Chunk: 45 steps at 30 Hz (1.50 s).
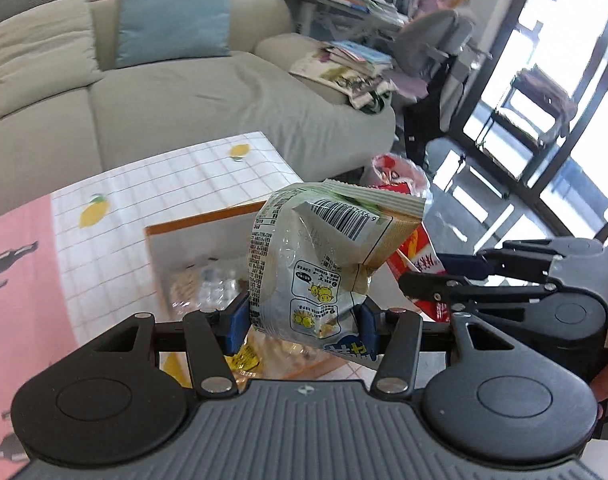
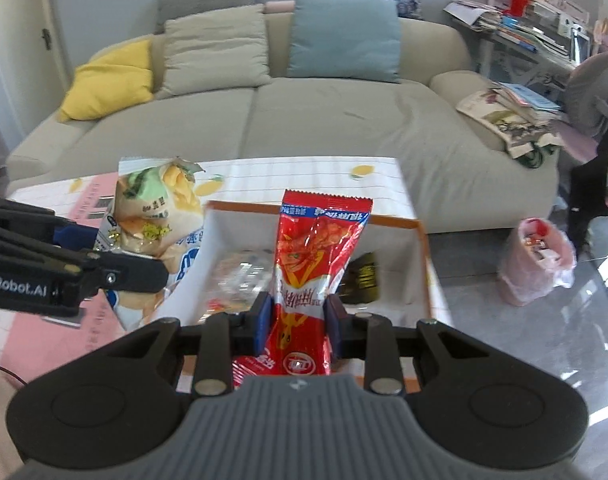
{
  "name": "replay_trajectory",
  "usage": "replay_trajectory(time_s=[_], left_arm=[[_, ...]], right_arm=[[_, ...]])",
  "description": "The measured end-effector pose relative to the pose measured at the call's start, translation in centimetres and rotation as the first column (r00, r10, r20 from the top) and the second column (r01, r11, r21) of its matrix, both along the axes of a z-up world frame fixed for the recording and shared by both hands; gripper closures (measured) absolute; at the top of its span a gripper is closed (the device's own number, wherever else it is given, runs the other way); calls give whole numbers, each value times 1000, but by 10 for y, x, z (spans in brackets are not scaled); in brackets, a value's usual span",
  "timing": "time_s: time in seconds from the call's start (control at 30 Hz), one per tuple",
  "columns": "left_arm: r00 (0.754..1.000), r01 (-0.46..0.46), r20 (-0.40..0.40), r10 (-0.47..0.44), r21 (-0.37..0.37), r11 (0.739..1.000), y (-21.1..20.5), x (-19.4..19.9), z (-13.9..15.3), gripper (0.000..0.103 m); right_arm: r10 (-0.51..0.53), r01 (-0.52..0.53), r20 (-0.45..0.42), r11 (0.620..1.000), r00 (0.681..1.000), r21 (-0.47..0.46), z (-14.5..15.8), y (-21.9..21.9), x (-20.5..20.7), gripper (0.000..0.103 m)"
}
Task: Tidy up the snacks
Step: 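Lift both held snacks and carry them over the orange box, then open both tools to drop the bag and red packet into the box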
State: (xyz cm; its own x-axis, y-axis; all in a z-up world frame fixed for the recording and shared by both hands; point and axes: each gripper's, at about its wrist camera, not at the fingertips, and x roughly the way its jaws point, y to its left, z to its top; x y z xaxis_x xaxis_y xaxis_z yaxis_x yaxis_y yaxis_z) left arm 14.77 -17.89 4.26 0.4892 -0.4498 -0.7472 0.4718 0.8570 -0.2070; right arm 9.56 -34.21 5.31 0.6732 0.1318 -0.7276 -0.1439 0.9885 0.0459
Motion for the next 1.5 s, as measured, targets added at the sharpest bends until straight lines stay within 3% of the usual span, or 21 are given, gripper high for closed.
replay_trajectory(time_s=[0.23, 0.43, 0.57, 0.87, 1.1, 1.2, 1.37, 1.5], left_arm=[[993, 80, -98, -73, 71, 994, -44, 36, -31, 42], [981, 104, -178, -79, 137, 985, -64, 67, -62, 42], [974, 113, -214, -74, 176, 978, -72, 83, -79, 42], [953, 146, -293, -75, 227, 963, -85, 102, -115, 42], [951, 187, -287, -112, 248, 951, -94, 102, -120, 40], [950, 211, -284, -133, 264, 941, -97, 100, -120, 36], [946, 190, -300, -122, 209, 959, -91, 102, -118, 14], [953, 183, -278, -120, 214, 959, -88, 99, -110, 12]], right_arm=[[-25, 19, -92, 998, 995, -59, -30, -25, 49, 76], [-20, -7, -177, 988, 984, -152, -68, -29, 82, 76], [-17, -21, -233, 986, 972, -163, -86, -35, 99, 76], [19, -89, -328, 976, 945, -198, -121, -39, 116, 76], [41, -136, -370, 962, 928, -236, -139, -32, 116, 75], [53, -167, -385, 948, 921, -270, -147, -28, 115, 74], [66, -186, -390, 942, 919, -280, -145, -22, 114, 71], [65, -179, -379, 945, 923, -275, -138, -22, 114, 64]])
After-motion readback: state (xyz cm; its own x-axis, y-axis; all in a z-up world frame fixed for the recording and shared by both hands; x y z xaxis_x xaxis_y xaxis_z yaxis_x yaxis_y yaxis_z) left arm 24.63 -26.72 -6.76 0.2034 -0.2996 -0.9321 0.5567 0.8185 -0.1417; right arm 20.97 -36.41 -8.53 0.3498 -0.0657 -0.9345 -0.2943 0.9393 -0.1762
